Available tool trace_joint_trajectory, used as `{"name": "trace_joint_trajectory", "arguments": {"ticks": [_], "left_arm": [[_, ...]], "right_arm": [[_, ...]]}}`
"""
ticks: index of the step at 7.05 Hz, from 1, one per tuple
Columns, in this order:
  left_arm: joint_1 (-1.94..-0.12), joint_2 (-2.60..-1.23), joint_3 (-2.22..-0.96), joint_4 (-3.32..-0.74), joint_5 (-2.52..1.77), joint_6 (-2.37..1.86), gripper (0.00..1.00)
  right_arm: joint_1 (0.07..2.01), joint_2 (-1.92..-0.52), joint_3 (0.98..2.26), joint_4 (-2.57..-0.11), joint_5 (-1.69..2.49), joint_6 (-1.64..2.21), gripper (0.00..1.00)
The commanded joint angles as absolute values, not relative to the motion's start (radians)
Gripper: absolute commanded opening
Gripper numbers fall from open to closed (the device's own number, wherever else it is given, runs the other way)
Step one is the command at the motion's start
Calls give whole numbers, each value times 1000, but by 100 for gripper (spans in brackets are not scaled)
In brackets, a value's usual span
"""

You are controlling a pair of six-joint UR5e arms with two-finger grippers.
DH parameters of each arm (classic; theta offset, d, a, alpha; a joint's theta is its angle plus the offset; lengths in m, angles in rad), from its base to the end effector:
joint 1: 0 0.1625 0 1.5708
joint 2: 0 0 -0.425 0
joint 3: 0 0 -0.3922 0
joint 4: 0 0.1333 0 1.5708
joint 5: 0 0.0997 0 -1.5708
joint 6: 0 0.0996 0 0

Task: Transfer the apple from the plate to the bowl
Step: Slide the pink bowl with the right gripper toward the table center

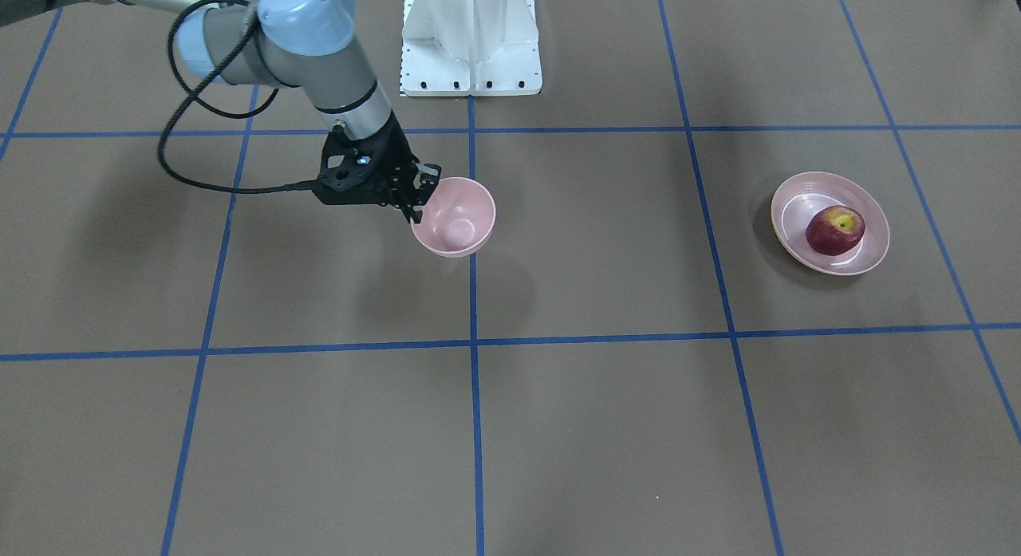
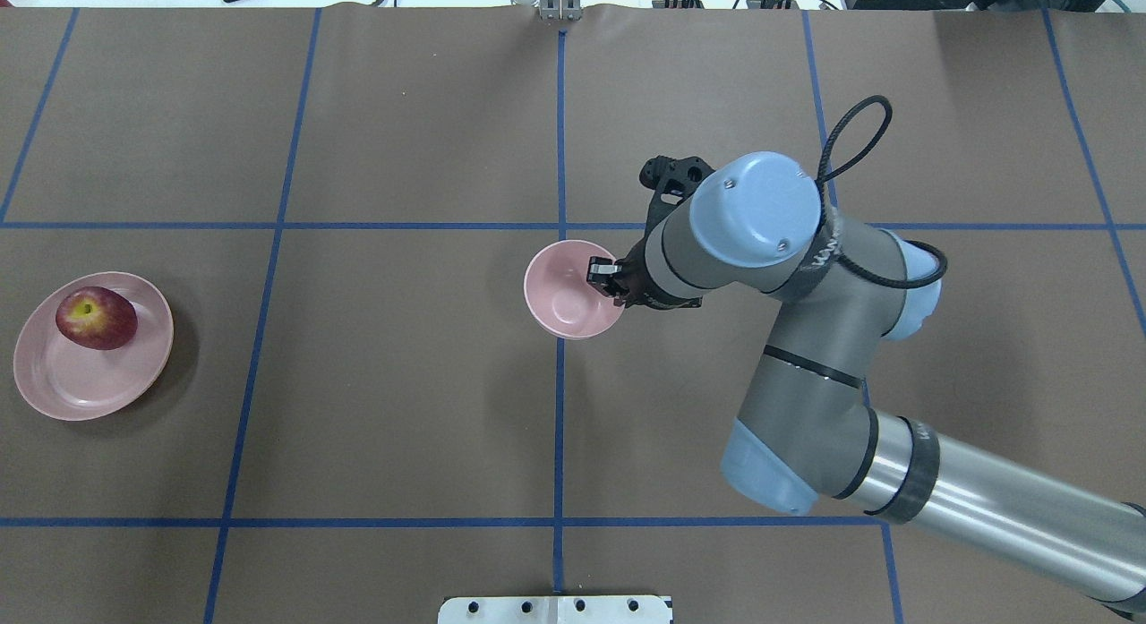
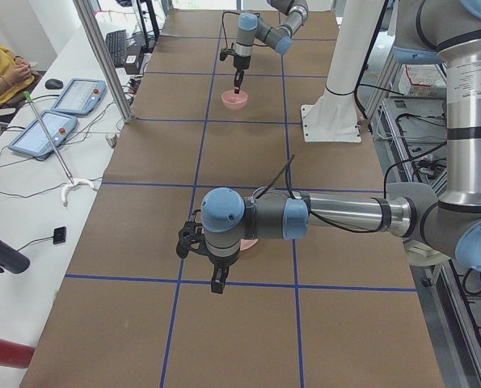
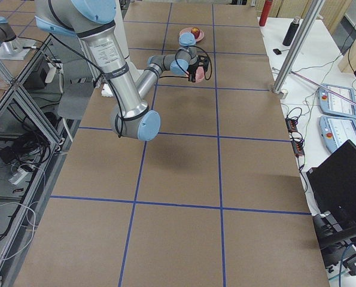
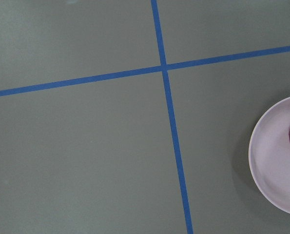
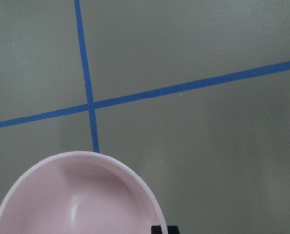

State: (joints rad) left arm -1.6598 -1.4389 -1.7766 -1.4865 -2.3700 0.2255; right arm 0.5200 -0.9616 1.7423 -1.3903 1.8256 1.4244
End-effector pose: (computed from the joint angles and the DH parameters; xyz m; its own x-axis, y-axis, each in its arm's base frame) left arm -0.1003 -0.4270 0.6253 0.6962 0.1551 -0.7009 -0.0685 0.9863 0.1501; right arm -0.5172 -0.4208 0.2085 0.5355 0.1440 0.8322 -0.2258 0.9739 -0.0232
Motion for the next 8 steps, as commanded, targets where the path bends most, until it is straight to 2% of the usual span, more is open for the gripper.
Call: {"name": "trace_joint_trajectory", "arguments": {"ticks": [1,3,4,5,6,7,8], "left_arm": [[-1660,-1439,-1776,-1486,-2370,225,98],[-1660,-1439,-1776,-1486,-2370,225,98],[-1660,-1439,-1776,-1486,-2370,225,98],[-1660,-1439,-1776,-1486,-2370,225,98],[-1660,-1439,-1776,-1486,-2370,225,98],[-1660,-1439,-1776,-1486,-2370,225,98],[-1660,-1439,-1776,-1488,-2370,225,98]], "right_arm": [[460,-910,1661,-1408,1749,1433,0],[449,-897,1649,-1443,1724,1428,0],[448,-900,1648,-1443,1724,1424,9],[446,-902,1647,-1443,1723,1422,38],[445,-903,1649,-1443,1709,1422,77],[440,-902,1649,-1442,1685,1422,99],[445,-902,1670,-1443,1692,1417,100]]}}
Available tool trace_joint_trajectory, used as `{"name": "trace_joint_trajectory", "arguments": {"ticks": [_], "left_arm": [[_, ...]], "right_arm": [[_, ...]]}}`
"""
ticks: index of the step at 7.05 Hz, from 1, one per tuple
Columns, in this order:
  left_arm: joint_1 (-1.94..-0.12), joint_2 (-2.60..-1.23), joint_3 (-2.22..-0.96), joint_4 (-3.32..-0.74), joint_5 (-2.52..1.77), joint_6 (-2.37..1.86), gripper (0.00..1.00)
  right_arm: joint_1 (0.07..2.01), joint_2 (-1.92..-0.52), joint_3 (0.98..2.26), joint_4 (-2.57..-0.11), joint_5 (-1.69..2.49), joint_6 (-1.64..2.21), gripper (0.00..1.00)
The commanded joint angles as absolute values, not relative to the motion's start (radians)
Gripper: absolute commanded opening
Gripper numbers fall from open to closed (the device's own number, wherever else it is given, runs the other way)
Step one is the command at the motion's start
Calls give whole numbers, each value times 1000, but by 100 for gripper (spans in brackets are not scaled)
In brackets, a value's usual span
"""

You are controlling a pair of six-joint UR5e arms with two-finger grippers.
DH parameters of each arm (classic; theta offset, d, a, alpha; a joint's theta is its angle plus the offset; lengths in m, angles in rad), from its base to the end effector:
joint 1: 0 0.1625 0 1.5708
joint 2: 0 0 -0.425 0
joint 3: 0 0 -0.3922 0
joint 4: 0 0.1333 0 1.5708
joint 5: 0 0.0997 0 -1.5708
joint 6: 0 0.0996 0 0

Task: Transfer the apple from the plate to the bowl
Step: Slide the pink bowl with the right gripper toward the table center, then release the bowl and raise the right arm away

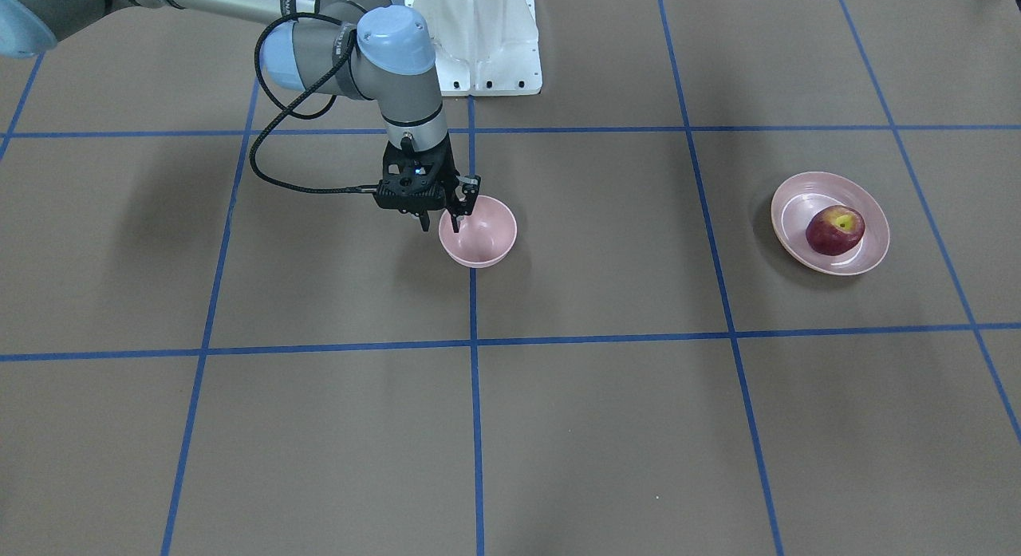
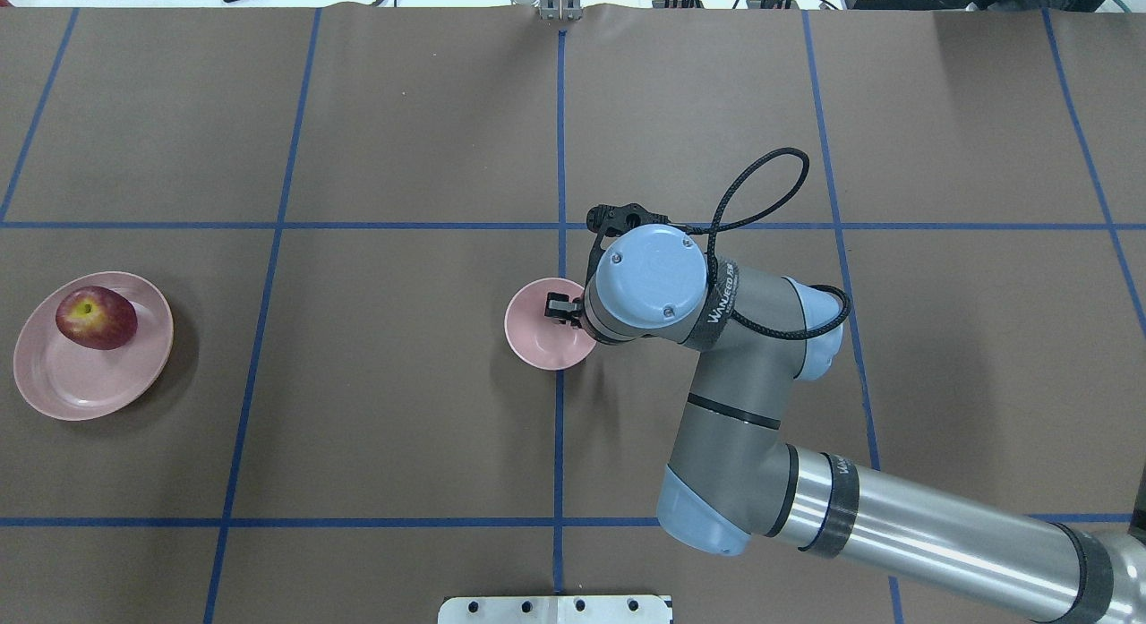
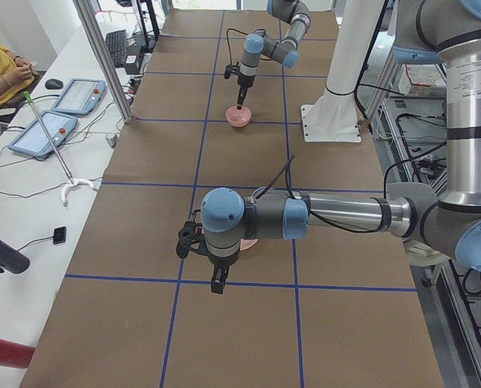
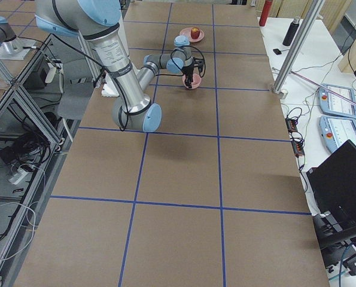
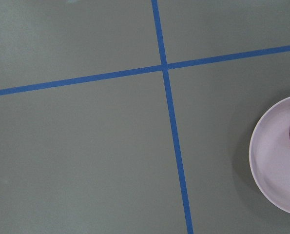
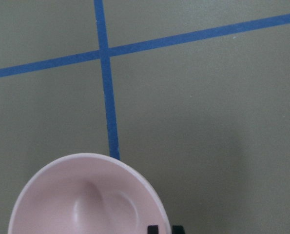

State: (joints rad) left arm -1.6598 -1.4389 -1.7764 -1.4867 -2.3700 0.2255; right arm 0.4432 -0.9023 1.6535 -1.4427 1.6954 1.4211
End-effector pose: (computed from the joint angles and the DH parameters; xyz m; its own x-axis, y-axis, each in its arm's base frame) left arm -0.1003 -0.4270 0.6254 0.6962 0.1551 -0.7009 -0.0685 0.9863 0.1501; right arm -0.5713 -0.4050 0.2146 0.6202 0.1306 0.7735 -0.2493 0.9677 0.0365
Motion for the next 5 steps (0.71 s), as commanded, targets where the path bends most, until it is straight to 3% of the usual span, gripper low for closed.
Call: {"name": "trace_joint_trajectory", "arguments": {"ticks": [1,5], "left_arm": [[-1660,-1446,-1782,-1489,-2370,224,98],[-1623,-1525,-1740,-1572,-2370,213,98]], "right_arm": [[503,-903,1696,-1448,1739,1405,100],[928,-1016,1715,-1507,2163,968,100]]}}
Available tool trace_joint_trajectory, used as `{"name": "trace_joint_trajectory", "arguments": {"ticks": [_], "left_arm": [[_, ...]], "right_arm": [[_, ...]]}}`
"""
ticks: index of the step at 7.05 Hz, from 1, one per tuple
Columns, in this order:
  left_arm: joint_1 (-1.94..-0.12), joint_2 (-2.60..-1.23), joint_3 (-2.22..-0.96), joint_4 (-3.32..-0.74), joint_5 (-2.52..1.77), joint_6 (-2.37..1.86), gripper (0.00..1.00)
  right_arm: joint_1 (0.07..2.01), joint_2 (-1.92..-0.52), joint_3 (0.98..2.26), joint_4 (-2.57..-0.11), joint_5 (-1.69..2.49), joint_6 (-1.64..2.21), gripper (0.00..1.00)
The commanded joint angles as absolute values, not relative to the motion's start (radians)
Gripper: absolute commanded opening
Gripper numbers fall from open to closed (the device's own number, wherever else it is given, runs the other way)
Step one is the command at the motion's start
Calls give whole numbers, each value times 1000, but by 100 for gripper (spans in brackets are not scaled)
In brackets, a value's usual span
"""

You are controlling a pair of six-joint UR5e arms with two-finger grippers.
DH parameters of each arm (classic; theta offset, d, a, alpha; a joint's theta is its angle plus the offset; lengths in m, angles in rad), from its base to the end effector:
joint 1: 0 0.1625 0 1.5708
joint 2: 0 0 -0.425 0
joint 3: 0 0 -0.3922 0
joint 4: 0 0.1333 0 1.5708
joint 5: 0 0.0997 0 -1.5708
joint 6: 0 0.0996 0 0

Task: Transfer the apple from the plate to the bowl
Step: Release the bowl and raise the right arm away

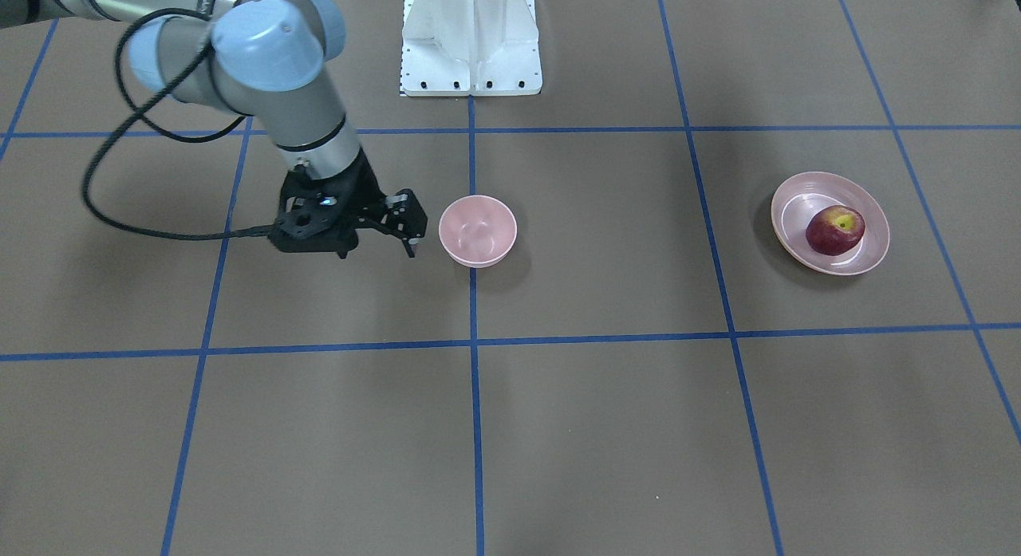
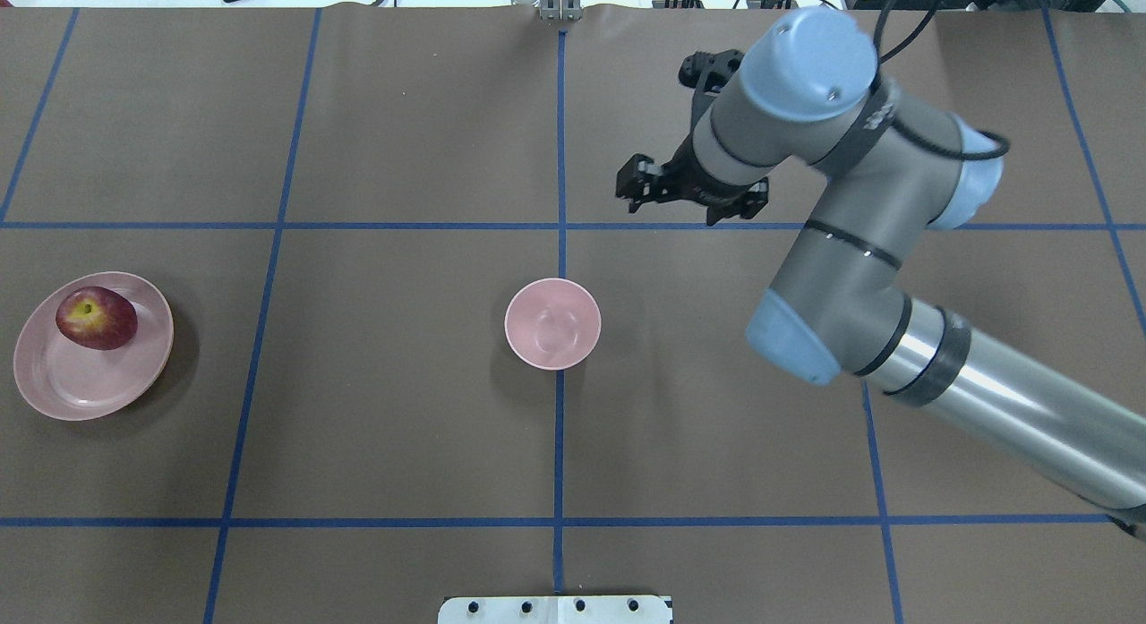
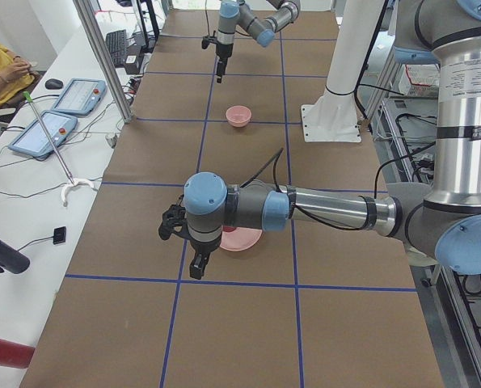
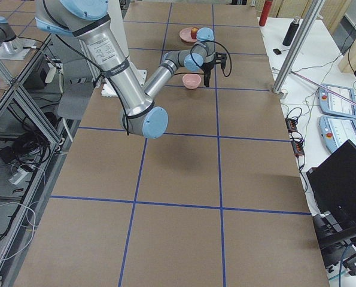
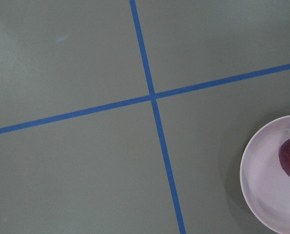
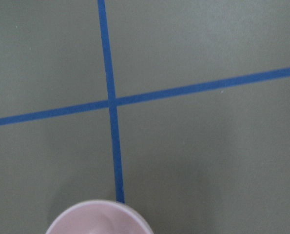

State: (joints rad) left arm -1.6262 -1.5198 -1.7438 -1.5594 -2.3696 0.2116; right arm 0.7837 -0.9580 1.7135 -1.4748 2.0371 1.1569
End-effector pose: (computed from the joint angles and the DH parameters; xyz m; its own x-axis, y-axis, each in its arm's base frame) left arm -0.0881 -0.4702 0.5973 0.6968 0.2479 -0.6731 -0.0934 0.9618 0.2575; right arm -0.4068 -0.5304 0.2249 0.5845 0.0753 0.8079 -0.1703 0.9849 0.0313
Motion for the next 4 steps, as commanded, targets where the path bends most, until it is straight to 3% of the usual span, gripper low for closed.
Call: {"name": "trace_joint_trajectory", "arguments": {"ticks": [1,4], "left_arm": [[-1621,-1519,-1746,-1660,-2372,209,98],[-1406,-1539,-1747,-1763,-2370,39,98]], "right_arm": [[1043,-1063,1727,-1608,2208,733,100],[1259,-1332,1792,-1671,2223,183,100]]}}
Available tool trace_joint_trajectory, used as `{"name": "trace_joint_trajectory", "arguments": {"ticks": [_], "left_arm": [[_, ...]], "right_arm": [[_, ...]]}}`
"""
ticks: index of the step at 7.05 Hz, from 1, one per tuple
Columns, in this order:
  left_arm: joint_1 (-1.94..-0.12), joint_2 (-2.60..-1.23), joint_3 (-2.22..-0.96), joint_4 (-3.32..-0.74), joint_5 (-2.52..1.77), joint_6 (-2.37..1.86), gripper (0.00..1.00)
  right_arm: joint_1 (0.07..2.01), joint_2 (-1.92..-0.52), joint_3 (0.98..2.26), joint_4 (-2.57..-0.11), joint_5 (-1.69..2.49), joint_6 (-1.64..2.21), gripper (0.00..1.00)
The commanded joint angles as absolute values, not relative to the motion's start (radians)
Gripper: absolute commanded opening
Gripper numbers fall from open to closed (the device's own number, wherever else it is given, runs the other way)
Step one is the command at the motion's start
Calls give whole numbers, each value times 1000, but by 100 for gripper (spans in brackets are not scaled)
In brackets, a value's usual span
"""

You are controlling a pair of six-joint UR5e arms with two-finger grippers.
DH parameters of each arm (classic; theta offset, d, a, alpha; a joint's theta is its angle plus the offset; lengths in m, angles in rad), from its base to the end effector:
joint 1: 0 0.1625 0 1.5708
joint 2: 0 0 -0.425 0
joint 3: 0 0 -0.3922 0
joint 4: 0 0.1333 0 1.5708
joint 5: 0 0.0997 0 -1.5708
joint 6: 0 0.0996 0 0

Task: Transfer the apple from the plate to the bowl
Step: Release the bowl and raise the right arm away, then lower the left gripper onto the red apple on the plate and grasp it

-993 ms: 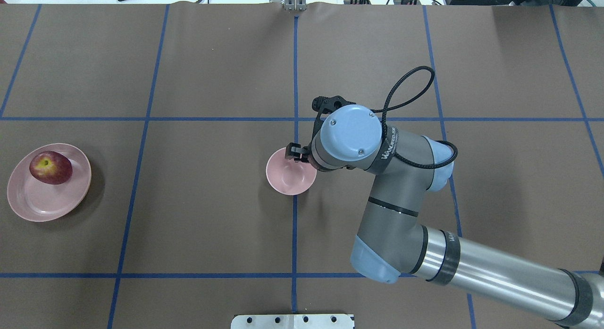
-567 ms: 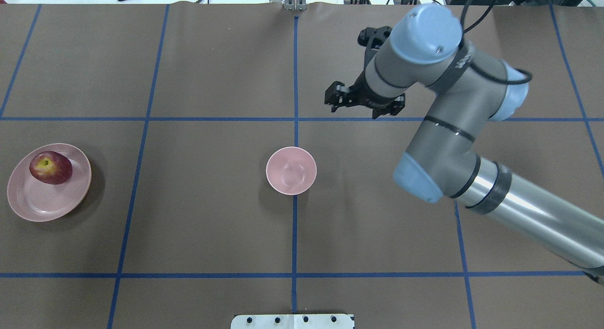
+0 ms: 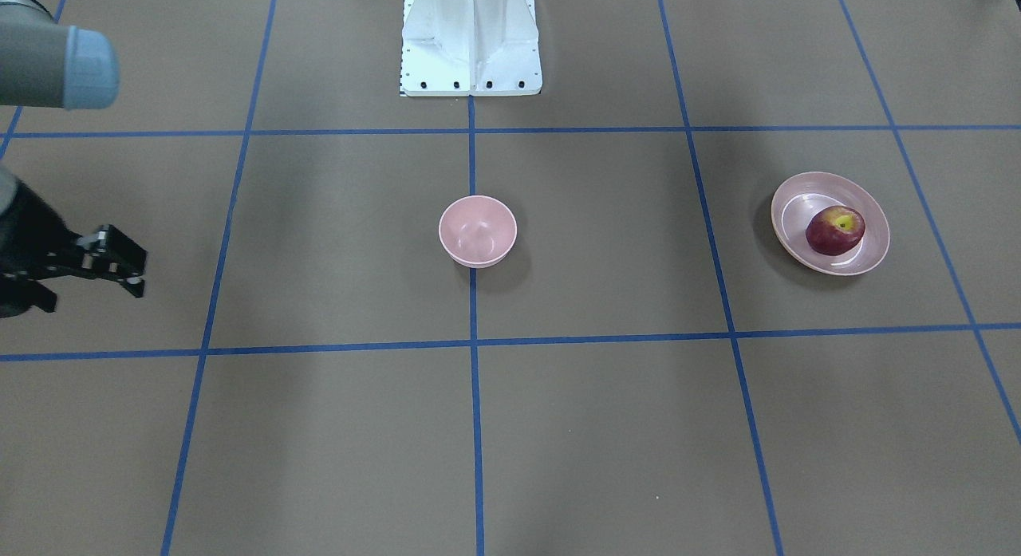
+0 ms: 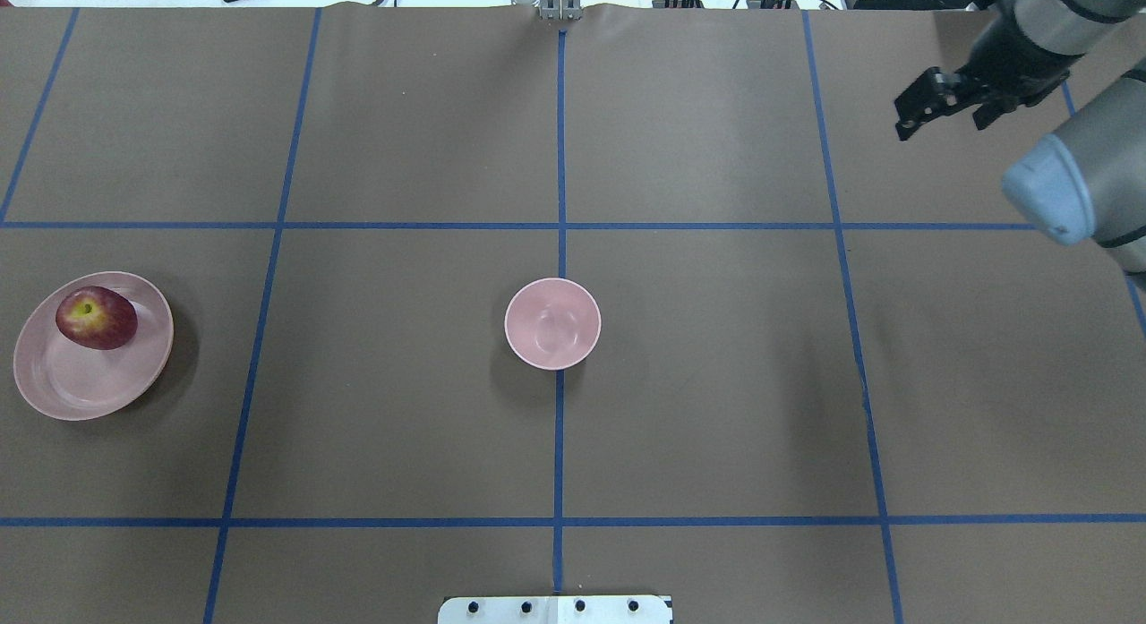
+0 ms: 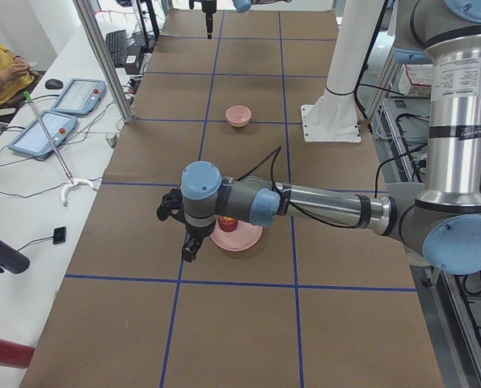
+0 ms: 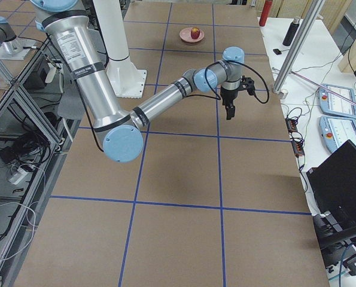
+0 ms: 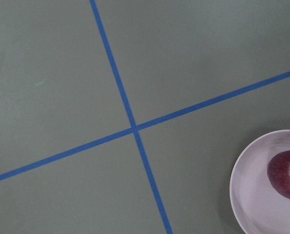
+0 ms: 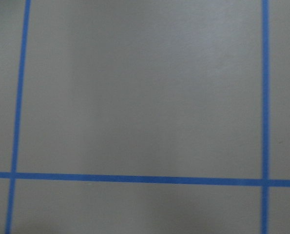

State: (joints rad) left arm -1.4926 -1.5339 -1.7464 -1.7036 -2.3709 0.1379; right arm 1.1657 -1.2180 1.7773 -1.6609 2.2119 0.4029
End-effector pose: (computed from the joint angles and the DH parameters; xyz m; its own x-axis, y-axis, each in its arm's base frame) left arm -0.0236 -0.4908 0.5731 0.6627 0.3759 -0.6477 -0.1680 0.9175 0.3606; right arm -0.1704 -0.5845 0.3793 0.7174 -0.1978 0.6680 0.0764 0.9754 0.2068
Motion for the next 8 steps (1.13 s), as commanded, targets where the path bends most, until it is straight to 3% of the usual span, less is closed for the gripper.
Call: {"name": "trace_joint_trajectory", "arguments": {"ticks": [1,4,8], "left_arm": [[-1361,-1536,-1743,-1842,-2367,-85,99],[-1232,-1526,-1736,-1931,-2358,-120,98],[-1048,-1511,-1736,-2107,-2249,-389,98]], "right_arm": [[1335,-1438,1789,-1664,2261,6,100],[1529,-1652,1781,-1664,2266,-346,100],[1543,-1681,1779,-1664,2276,-364,100]]}}
